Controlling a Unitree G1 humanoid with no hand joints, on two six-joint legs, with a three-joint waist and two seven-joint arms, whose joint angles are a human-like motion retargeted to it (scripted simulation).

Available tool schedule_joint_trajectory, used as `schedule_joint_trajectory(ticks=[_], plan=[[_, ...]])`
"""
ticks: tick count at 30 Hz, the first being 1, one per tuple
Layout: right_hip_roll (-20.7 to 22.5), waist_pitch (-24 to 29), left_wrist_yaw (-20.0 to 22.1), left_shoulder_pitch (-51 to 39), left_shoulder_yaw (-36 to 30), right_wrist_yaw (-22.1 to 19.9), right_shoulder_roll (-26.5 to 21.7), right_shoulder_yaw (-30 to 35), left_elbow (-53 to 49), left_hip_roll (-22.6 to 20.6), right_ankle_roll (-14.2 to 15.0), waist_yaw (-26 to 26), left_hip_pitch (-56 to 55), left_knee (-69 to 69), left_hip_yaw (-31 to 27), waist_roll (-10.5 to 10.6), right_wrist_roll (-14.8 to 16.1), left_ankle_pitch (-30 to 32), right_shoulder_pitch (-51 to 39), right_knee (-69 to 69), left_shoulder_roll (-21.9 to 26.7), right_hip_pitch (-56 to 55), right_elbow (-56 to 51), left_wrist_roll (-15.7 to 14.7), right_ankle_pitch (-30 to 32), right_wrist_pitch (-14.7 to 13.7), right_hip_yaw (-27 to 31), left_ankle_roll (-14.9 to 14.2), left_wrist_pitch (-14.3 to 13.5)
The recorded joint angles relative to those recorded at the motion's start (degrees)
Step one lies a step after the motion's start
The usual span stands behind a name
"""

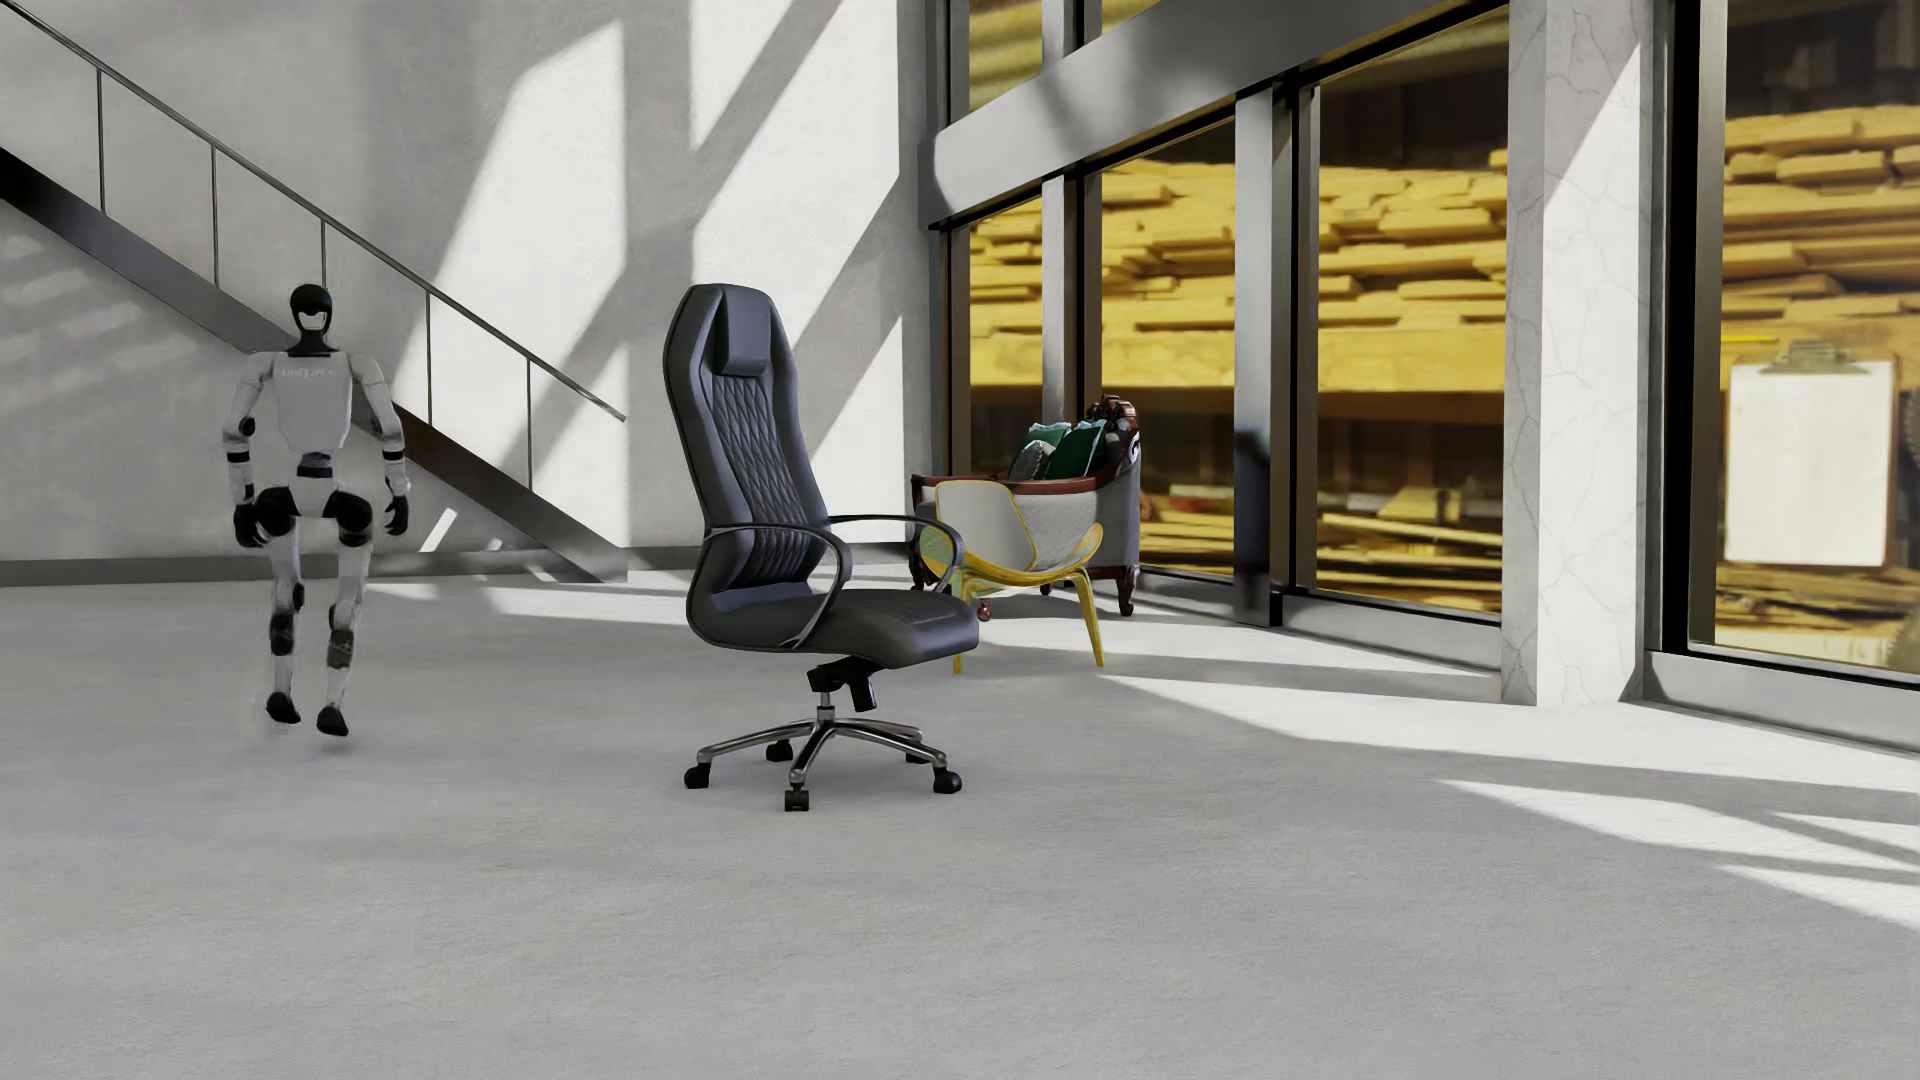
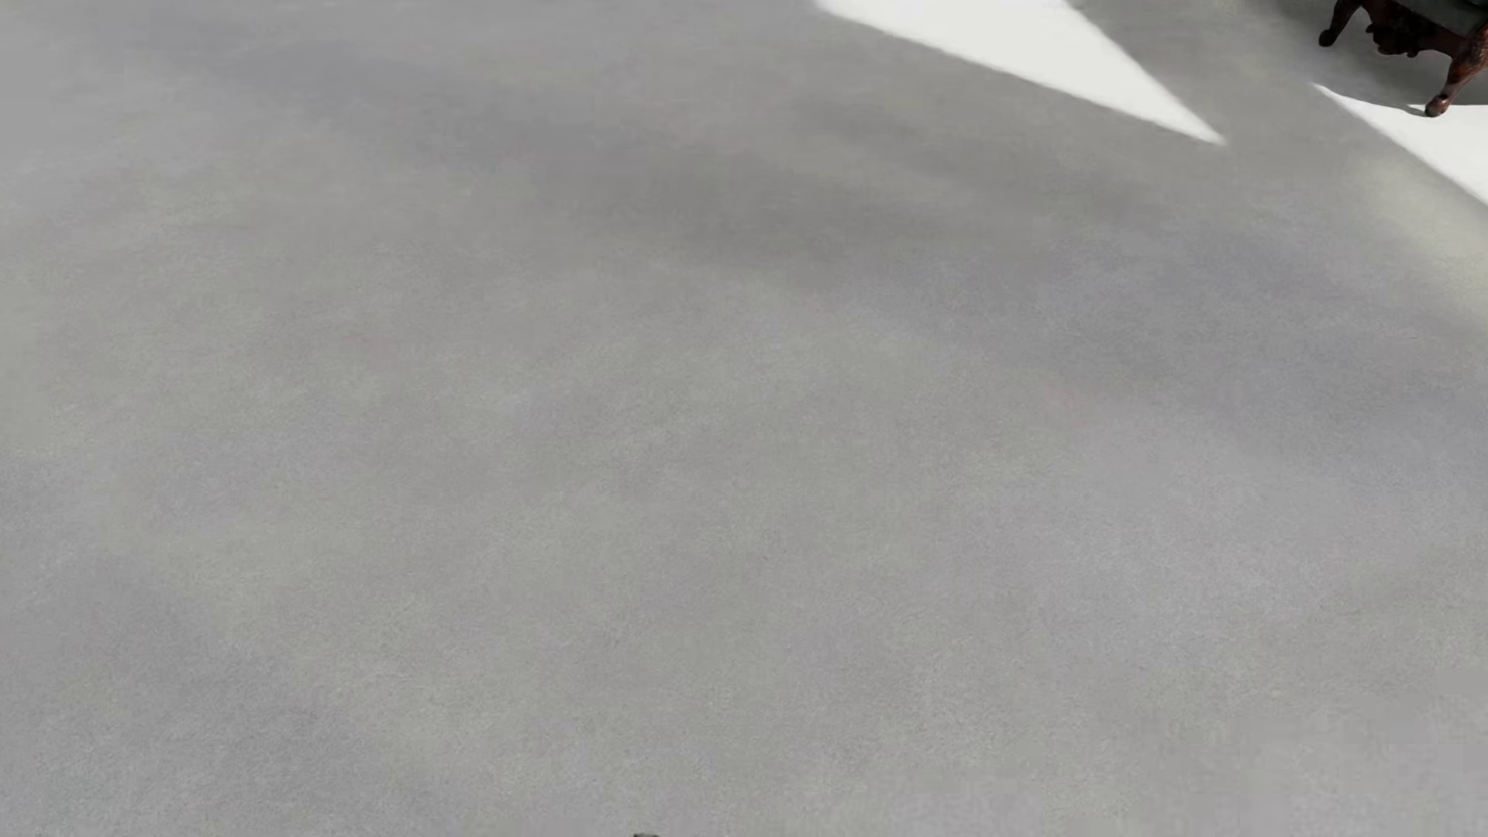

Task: Head to the dark sofa

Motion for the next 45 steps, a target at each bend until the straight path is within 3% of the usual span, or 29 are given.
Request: schedule_joint_trajectory(ticks=[2,3,4,5,6,7,8,10,11,13,16,17,18,19,20,22,24,25,27,30,31,33,34,37,38,40,41,43,45], plan=[[-0.5,-1.0,0.0,0.9,-1.0,0.0,-1.0,-2.0,0.1,2.5,0.0,3.1,-4.3,-10.9,0.0,0.7,0.0,-26.2,-2.9,0.2,0.2,4.7,-2.1,0.0,-3.2,0.0,0.0,0.0,0.0],[-1.6,-1.0,0.0,1.6,-1.8,0.0,-1.0,-3.0,-0.3,3.6,0.0,4.8,-5.7,-10.7,0.0,0.3,0.0,-30.1,-3.9,1.4,0.6,6.8,-2.1,0.0,-2.8,0.0,0.0,0.0,0.0],[-3.2,-0.4,0.0,2.2,-2.0,0.0,-0.6,-4.2,-0.1,3.6,0.0,6.3,-7.0,-10.4,0.0,-0.3,0.0,-21.8,-4.1,2.7,0.9,9.6,-1.0,0.0,0.5,0.0,0.0,0.0,0.0],[-5.4,-1.2,0.0,2.6,-2.2,0.0,-0.2,-5.0,0.5,2.2,0.0,6.5,-8.9,-5.9,0.0,-1.3,0.0,-8.5,-3.3,6.5,0.9,10.3,0.1,0.0,6.9,0.0,0.0,0.0,0.0],[-8.0,-2.1,0.0,2.8,-2.3,0.0,0.5,-5.6,1.2,-1.0,0.0,5.6,-10.1,-1.3,0.0,-3.5,0.0,1.4,-2.0,14.3,0.7,7.6,1.5,0.0,17.3,0.0,0.0,0.0,0.0],[-8.8,-2.2,0.0,2.2,-1.3,0.0,0.6,-2.2,3.2,-2.8,0.0,4.0,-8.6,3.1,0.0,-4.9,0.0,3.3,-1.5,25.2,1.1,3.3,5.6,0.0,25.6,0.0,0.0,0.0,0.0],[-9.7,-2.6,0.0,1.0,-0.2,0.0,0.5,-1.9,3.2,-6.0,0.0,2.3,-6.6,4.4,0.0,-6.0,0.0,1.7,0.1,38.2,1.4,-4.8,5.7,0.0,25.9,0.0,0.0,0.0,0.0],[-7.7,-0.7,0.0,-2.0,3.1,0.0,0.2,1.4,3.1,-7.9,0.0,-4.0,5.8,-0.3,0.0,-6.0,0.0,-5.4,1.8,52.0,1.3,-16.7,6.5,0.0,9.7,0.0,0.0,0.0,0.0],[-6.3,-0.6,0.0,-3.5,2.5,0.0,-0.1,2.4,1.4,-8.0,0.0,-7.6,12.3,-3.6,0.0,-5.4,0.0,-9.8,3.3,52.4,2.2,-22.8,7.0,0.0,6.1,0.0,0.0,0.0,0.0],[-3.9,0.1,0.0,-4.6,5.3,0.0,-0.9,2.7,-5.7,-5.7,0.0,-15.0,25.6,-11.1,0.0,-3.4,0.0,-19.1,6.3,39.4,3.8,-30.7,9.8,0.0,5.6,0.0,0.0,0.0,0.0],[-5.9,-1.9,0.0,-8.7,9.1,0.0,-2.2,2.7,-14.1,-3.6,0.0,-21.6,38.6,-13.0,0.0,-3.0,0.0,-34.3,9.6,7.7,5.2,-37.8,13.6,0.0,7.7,0.0,0.0,0.0,0.0],[-6.3,-2.7,0.0,-10.2,10.6,0.0,-2.2,3.3,-15.8,-3.2,0.0,-22.7,41.0,-12.9,0.0,-3.3,0.0,-35.8,10.4,0.4,5.5,-38.2,15.2,0.0,13.8,0.0,0.0,0.0,0.0],[-6.5,-3.8,0.0,-11.5,11.7,0.0,-2.3,3.0,-16.6,-3.3,0.0,-22.6,42.3,-13.9,0.0,-3.8,0.0,-34.5,11.0,-22.7,5.5,-40.0,16.5,0.0,41.5,0.0,0.0,0.0,0.0],[-5.7,-3.3,0.0,-11.5,12.8,0.0,-2.2,3.3,-17.3,-2.4,0.0,-22.2,44.4,-12.9,0.0,-4.0,0.0,-30.3,11.4,-0.2,5.3,-41.8,18.2,0.0,16.8,0.0,0.0,0.0,0.0],[-4.5,-2.7,0.0,-10.4,14.2,0.0,-2.3,4.5,-16.5,-0.8,0.0,-21.8,45.8,-8.4,0.0,-3.7,0.0,-23.3,11.3,7.2,4.6,-42.5,20.0,0.0,5.1,0.0,0.0,0.0,0.0],[-0.3,-1.7,0.0,-8.2,14.0,0.0,-1.9,4.0,-8.9,4.0,0.0,-19.7,39.1,15.3,0.0,-2.5,0.0,-8.3,9.9,21.0,2.4,-42.8,21.6,0.0,4.0,0.0,0.0,0.0,0.0],[5.0,-0.7,0.0,-7.2,8.5,0.0,-1.4,6.2,-1.5,3.7,0.0,-16.4,23.8,45.1,0.0,-4.0,0.0,-10.7,6.5,18.4,3.0,-34.4,17.0,0.0,2.0,0.0,0.0,0.0,0.0],[6.3,-0.5,0.0,-5.8,4.9,0.0,-0.8,5.3,0.6,2.7,0.0,-12.2,17.3,50.7,0.0,-5.5,0.0,-11.6,6.1,14.6,3.4,-28.4,12.7,0.0,4.2,0.0,0.0,0.0,0.0],[6.8,-0.5,0.0,-1.3,3.5,0.0,0.0,3.3,3.5,0.3,0.0,-5.4,5.6,43.7,0.0,-7.4,0.0,-6.4,3.8,5.7,2.6,-15.4,5.0,0.0,8.3,0.0,0.0,0.0,0.0],[2.8,-1.2,0.0,4.7,2.2,0.0,-0.1,2.3,3.3,0.7,0.0,3.0,-4.6,8.3,0.0,-7.7,0.0,5.6,0.0,-2.1,1.5,-1.4,-4.1,0.0,13.4,0.0,0.0,0.0,0.0],[1.4,-1.7,0.0,6.1,1.7,0.0,-1.1,2.2,2.3,1.8,0.0,3.3,-6.3,-2.3,0.0,-6.4,0.0,-1.6,-1.0,-2.7,1.1,2.9,-7.5,0.0,15.7,0.0,0.0,0.0,0.0],[-2.6,-3.0,0.0,6.0,2.3,0.0,-2.5,0.1,3.2,4.6,0.0,5.9,-10.7,-11.6,0.0,-5.1,0.0,-24.9,-1.6,-2.0,0.0,6.2,-13.8,0.0,21.0,0.0,0.0,0.0,0.0],[-5.2,-2.5,0.0,5.9,3.0,0.0,-2.5,-0.7,2.7,5.0,0.0,7.8,-11.8,-10.8,0.0,-5.2,0.0,-26.5,-1.7,-1.0,0.3,8.3,-14.5,0.0,26.3,0.0,0.0,0.0,0.0],[-8.9,-5.8,0.0,3.2,3.7,0.0,0.0,-0.9,5.0,-0.5,0.0,5.1,-17.4,1.5,0.0,-7.4,0.0,0.7,1.0,12.4,1.5,5.0,-5.8,0.0,48.8,0.0,0.0,0.0,0.0],[-9.4,-4.2,0.0,1.3,3.7,0.0,0.6,0.1,5.5,-3.3,0.0,3.4,-14.8,7.0,0.0,-8.3,0.0,0.7,1.2,23.8,2.2,0.3,-1.3,0.0,46.8,0.0,0.0,0.0,0.0],[-7.8,-1.0,0.0,-3.5,5.1,0.0,0.7,4.1,5.1,-7.2,0.0,-0.9,-0.8,3.8,0.0,-7.5,0.0,-3.6,0.5,45.4,3.2,-12.7,5.9,0.0,18.8,0.0,0.0,0.0,0.0],[-6.3,-0.9,0.0,-5.7,4.8,0.0,0.2,4.7,4.2,-7.2,0.0,-4.0,6.3,0.3,0.0,-5.9,0.0,-7.6,1.6,49.0,3.7,-20.0,7.5,0.0,8.5,0.0,0.0,0.0,0.0],[-4.7,0.9,0.0,-7.9,5.3,0.0,-1.4,5.3,-3.0,-5.2,0.0,-11.5,23.1,-8.3,0.0,-3.1,0.0,-16.7,4.5,39.2,6.1,-27.9,9.9,0.0,1.8,0.0,0.0,0.0,0.0],[-5.4,0.8,0.0,-12.7,9.1,0.0,-2.7,3.4,-6.4,-3.0,0.0,-16.9,33.9,-13.8,0.0,-1.4,0.0,-25.8,6.4,20.3,6.7,-35.5,11.8,0.0,3.7,0.0,0.0,0.0,0.0]])
